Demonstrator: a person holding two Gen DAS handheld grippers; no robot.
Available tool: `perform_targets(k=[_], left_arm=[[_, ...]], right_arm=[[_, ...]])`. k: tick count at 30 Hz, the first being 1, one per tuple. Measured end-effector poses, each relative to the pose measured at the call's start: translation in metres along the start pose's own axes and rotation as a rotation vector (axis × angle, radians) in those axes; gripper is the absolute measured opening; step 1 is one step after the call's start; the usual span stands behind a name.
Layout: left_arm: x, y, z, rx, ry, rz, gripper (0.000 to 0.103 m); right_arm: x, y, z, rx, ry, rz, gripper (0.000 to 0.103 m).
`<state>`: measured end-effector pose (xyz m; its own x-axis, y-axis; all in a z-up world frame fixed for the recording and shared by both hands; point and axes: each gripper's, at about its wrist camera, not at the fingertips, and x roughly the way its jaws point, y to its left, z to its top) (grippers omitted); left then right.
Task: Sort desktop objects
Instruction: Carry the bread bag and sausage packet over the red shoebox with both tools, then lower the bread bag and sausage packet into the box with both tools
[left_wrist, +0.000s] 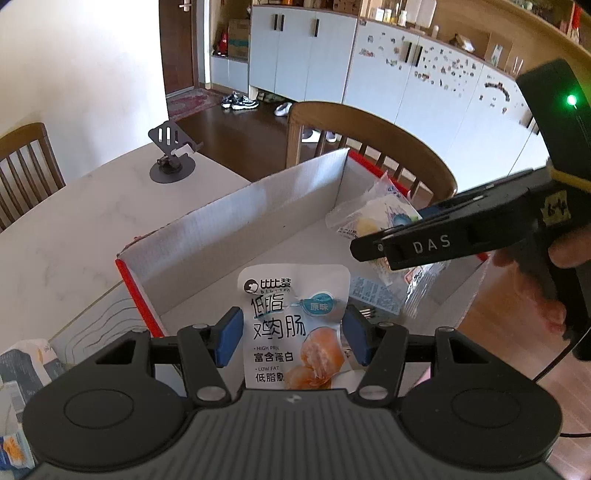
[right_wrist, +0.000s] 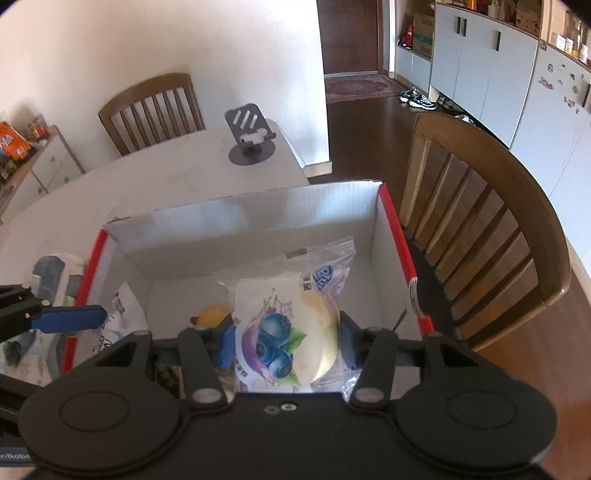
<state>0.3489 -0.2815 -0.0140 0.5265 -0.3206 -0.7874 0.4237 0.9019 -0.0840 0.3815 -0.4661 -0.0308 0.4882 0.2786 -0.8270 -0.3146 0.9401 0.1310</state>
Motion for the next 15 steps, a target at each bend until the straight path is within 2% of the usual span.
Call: perform_targets(k=[8,15], left_arm=[[0.017,-0.001,0.007,0.035,0.048,0.002,0.058],[0.034,-0.002,0.009,0.056,0.094,0.011,0.058]], right_arm=[[0.028,0.001,0.009,-0.055,0.044,-0.002,0.052],[0.058,-0.004,0.010,-0.036,0.103,-0.017,0.052]])
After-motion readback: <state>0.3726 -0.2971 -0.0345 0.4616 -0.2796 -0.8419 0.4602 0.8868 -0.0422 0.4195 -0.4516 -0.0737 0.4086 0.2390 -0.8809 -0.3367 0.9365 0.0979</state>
